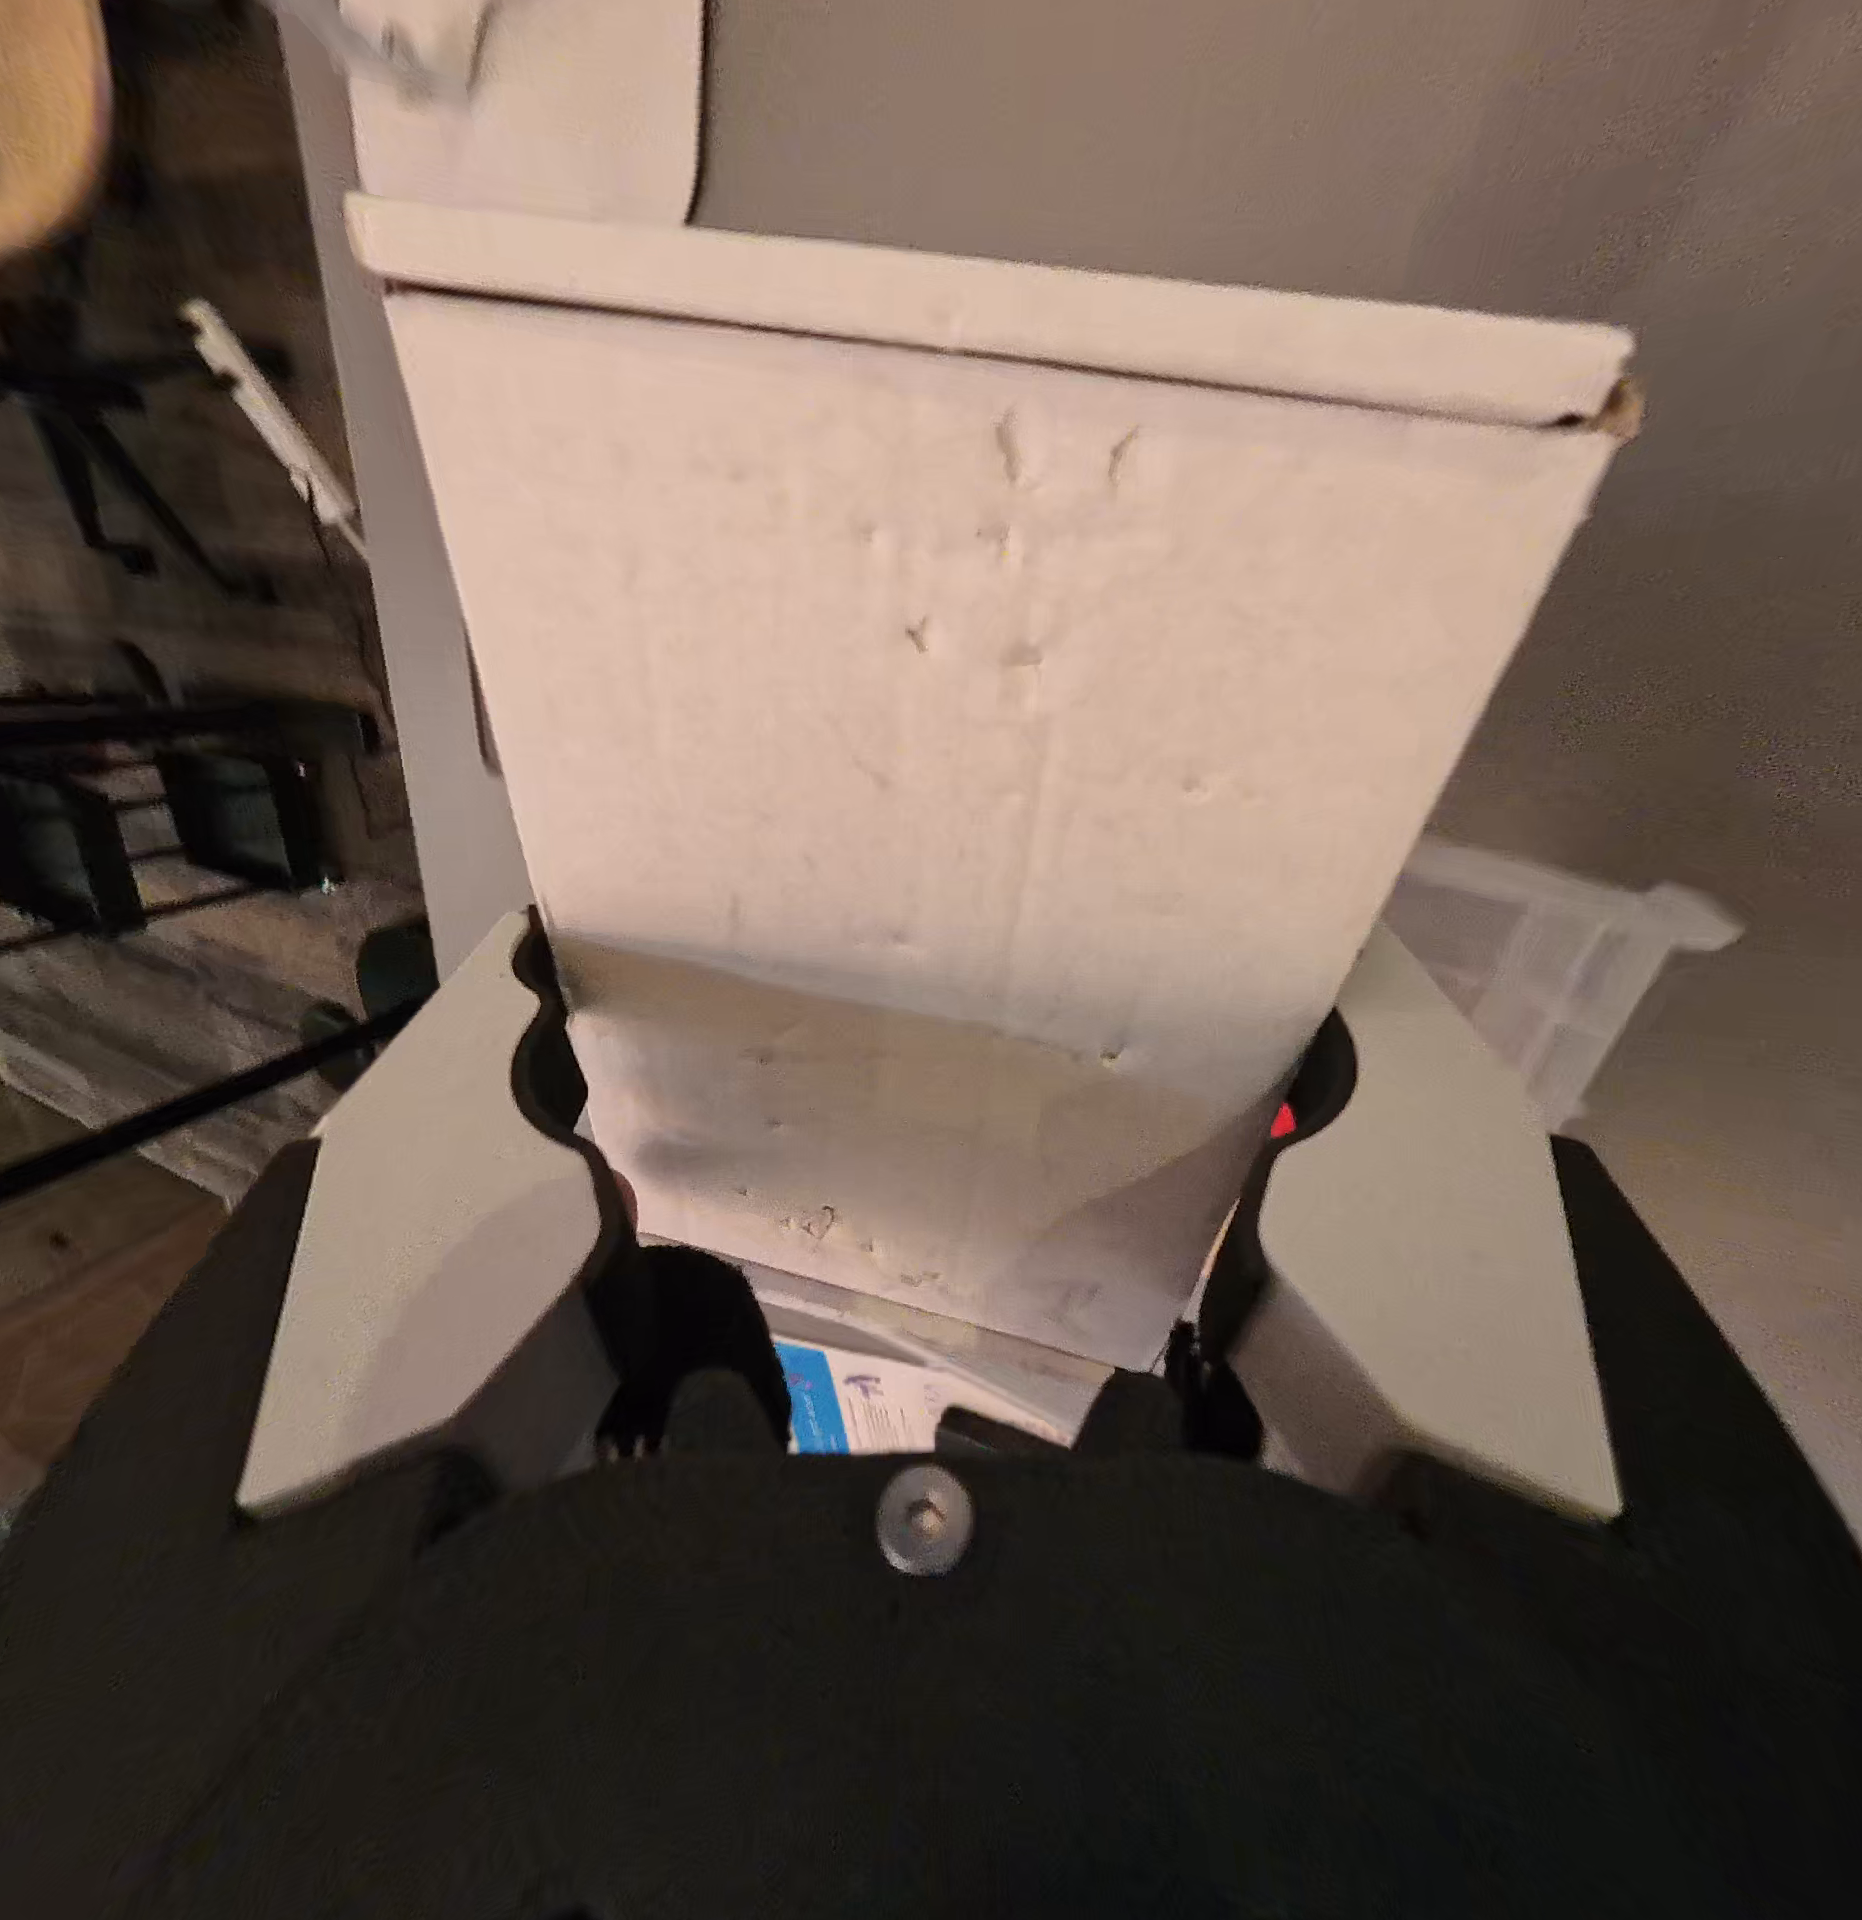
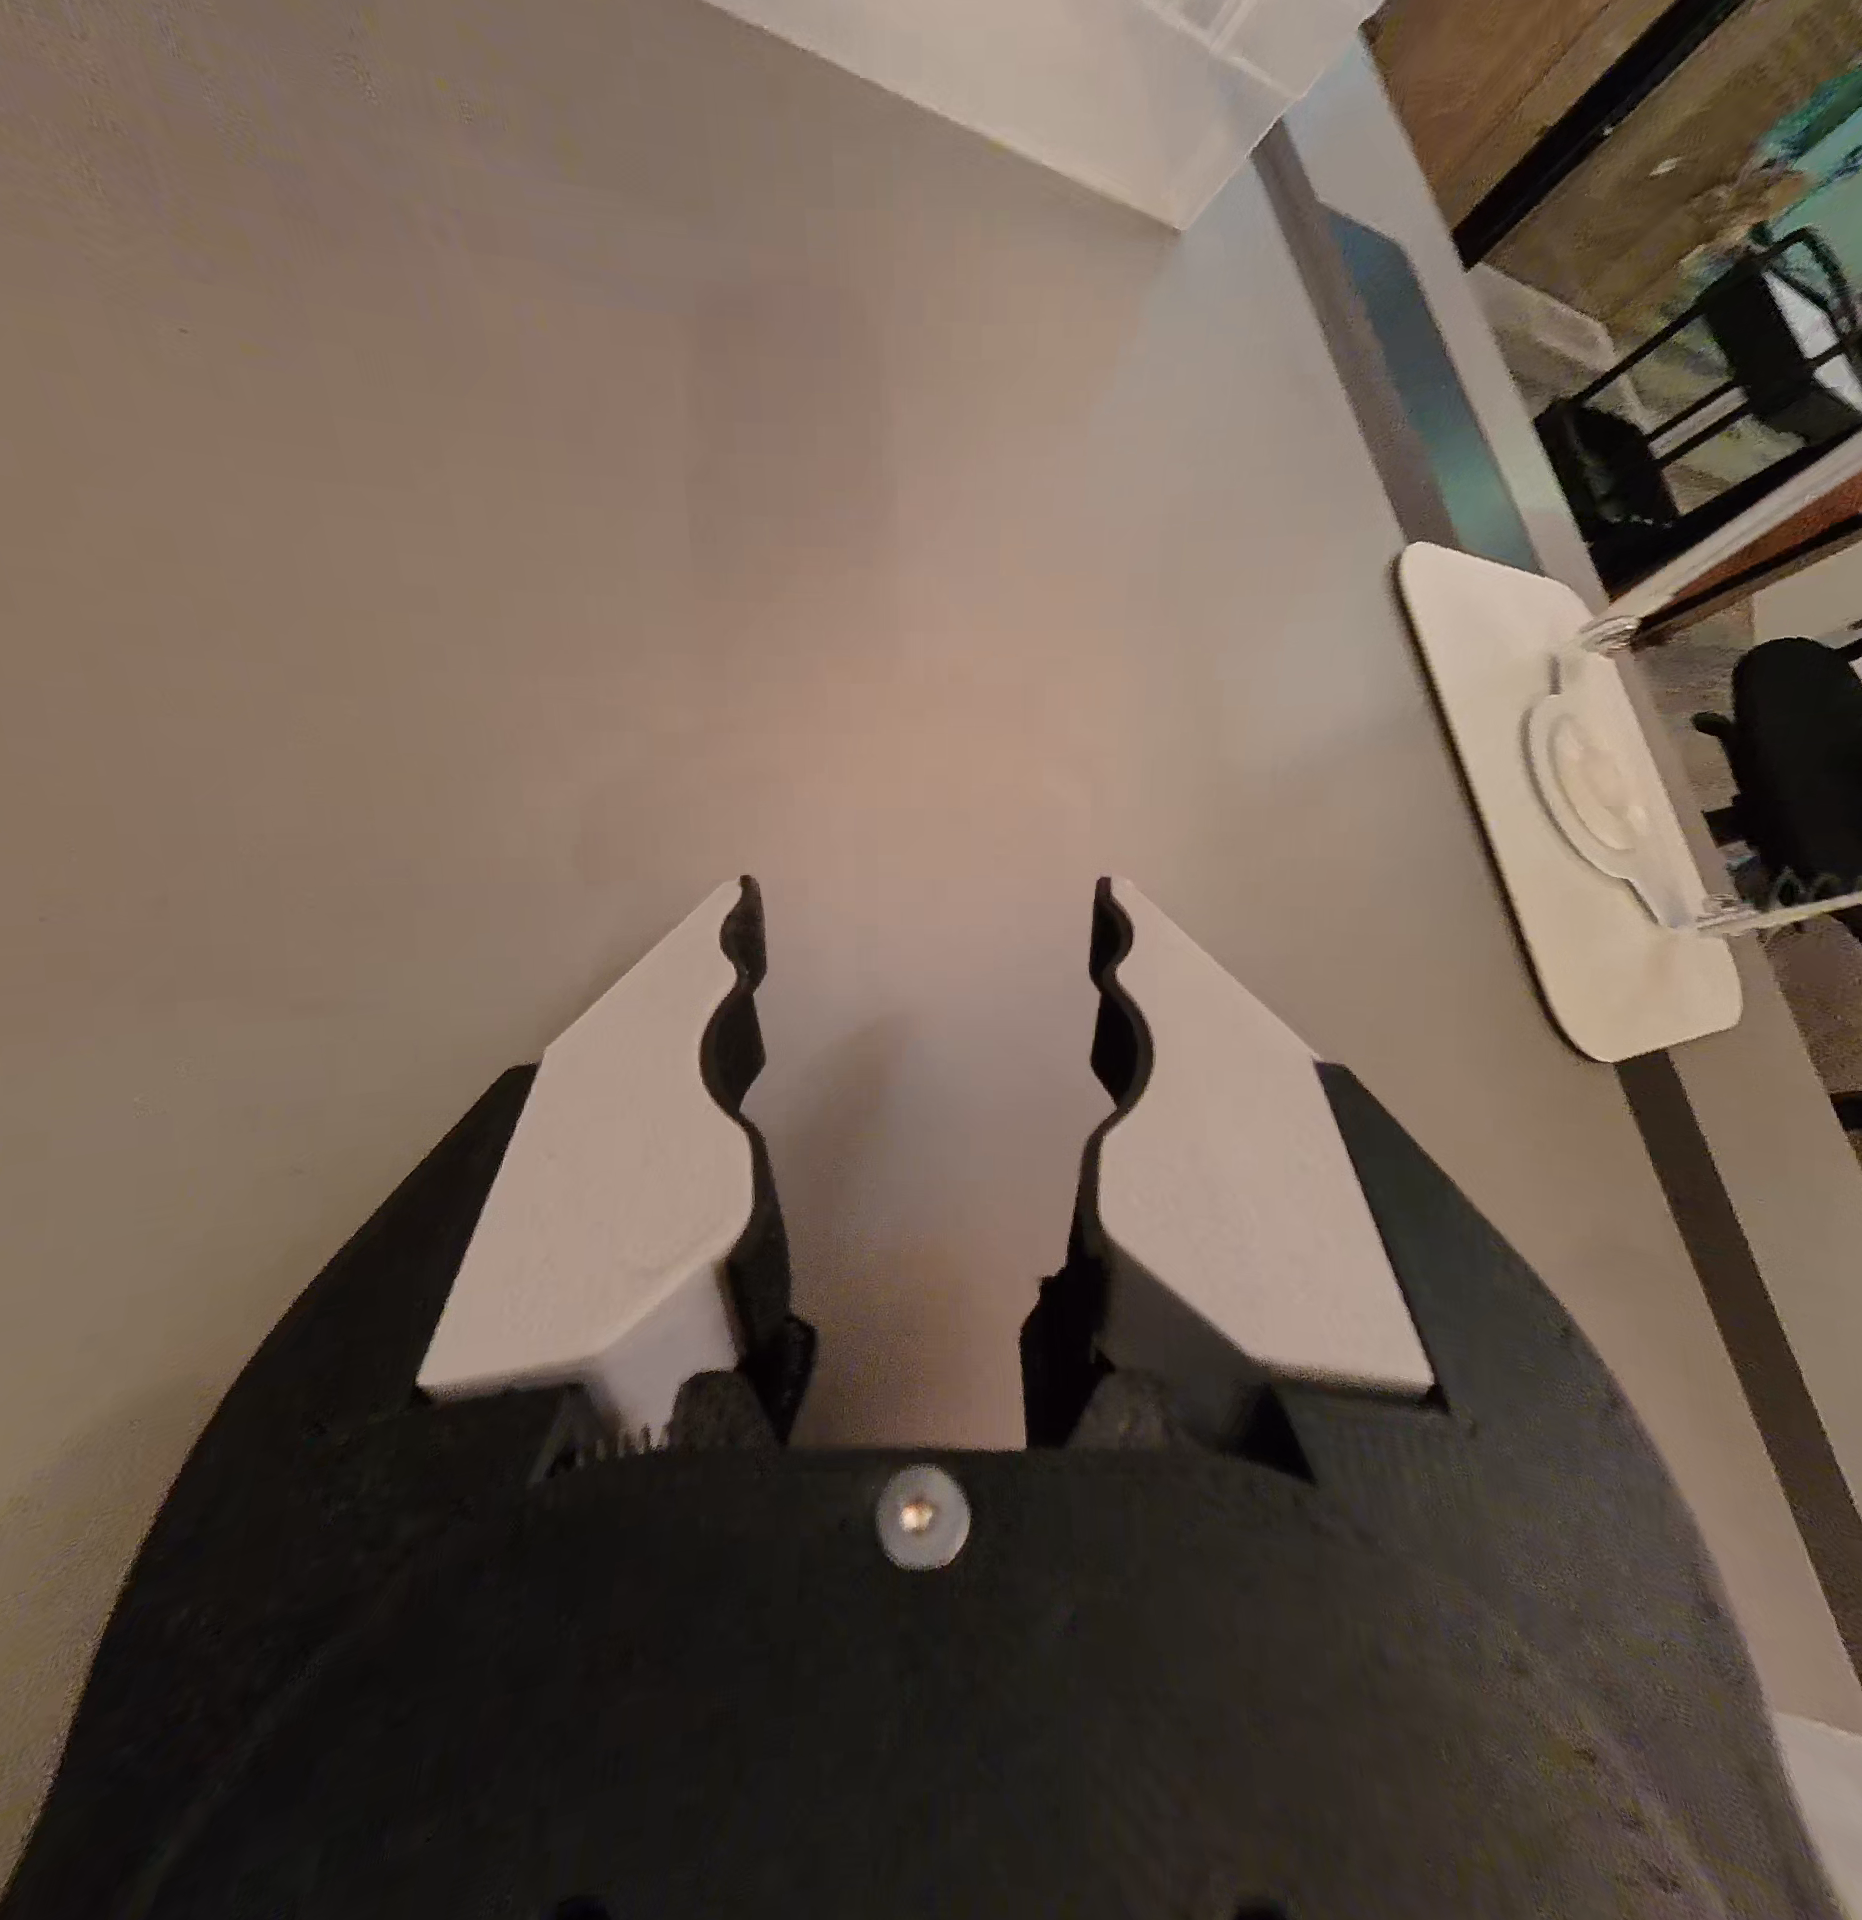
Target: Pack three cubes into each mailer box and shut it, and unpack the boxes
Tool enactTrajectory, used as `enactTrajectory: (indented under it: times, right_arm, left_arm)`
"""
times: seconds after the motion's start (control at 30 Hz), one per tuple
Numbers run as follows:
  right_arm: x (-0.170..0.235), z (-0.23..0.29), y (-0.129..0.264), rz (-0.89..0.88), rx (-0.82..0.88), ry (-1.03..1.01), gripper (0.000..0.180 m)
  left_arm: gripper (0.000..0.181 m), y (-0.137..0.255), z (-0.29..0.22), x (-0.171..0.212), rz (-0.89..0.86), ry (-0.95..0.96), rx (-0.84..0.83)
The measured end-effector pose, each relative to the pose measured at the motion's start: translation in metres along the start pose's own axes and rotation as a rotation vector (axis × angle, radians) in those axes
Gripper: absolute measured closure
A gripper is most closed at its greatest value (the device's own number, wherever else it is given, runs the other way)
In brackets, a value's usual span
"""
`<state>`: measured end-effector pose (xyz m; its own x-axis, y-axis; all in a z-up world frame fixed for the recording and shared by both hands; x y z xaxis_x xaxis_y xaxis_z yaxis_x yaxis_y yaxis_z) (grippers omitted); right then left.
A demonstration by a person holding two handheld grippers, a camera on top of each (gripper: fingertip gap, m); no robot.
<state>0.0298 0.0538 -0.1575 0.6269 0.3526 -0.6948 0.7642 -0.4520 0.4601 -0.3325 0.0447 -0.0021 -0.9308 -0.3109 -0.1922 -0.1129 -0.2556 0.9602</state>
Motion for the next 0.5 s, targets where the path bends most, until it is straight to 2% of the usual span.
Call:
enactTrajectory:
  times: [0.07, 0.13, 0.2, 0.3, 0.4, 0.5]
  right_arm:
    - [-0.003, -0.005, 0.005, -0.041, 0.042, -0.001, 0.117]
    - [-0.013, -0.006, 0.012, -0.156, 0.115, 0.044, 0.114]
    - [-0.026, -0.001, 0.021, -0.262, 0.168, 0.101, 0.116]
    - [-0.041, 0.001, 0.03, -0.331, 0.258, 0.157, 0.11]
    - [-0.044, 0.001, 0.034, -0.336, 0.313, 0.223, 0.099]
    - [-0.041, 0.006, 0.028, -0.286, 0.358, 0.337, 0.098]
  left_arm:
    - [0.044, -0.001, -0.009, -0.035, -0.022, -0.053, 0.049]
    - [0.043, -0.011, -0.019, -0.07, -0.039, -0.105, 0.13]
    - [0.043, -0.029, -0.028, -0.101, -0.032, -0.136, 0.217]
    - [0.043, -0.063, -0.038, -0.134, 0.016, -0.162, 0.321]
    - [0.043, -0.097, -0.043, -0.154, 0.044, -0.147, 0.405]
    - [0.043, -0.122, -0.048, -0.169, 0.035, -0.123, 0.501]
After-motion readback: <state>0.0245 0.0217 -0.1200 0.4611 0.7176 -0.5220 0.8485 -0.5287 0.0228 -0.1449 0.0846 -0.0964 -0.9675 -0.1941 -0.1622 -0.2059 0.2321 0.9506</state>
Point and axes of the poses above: each gripper's, where its closed fingertips meet, y back along the fingers, x out of its underside, z = x × y across the jaws, the point moved 9 cm from there along y, back along the fingers, and after that the axes turned 12 degrees about x, right-handed, at the moved point
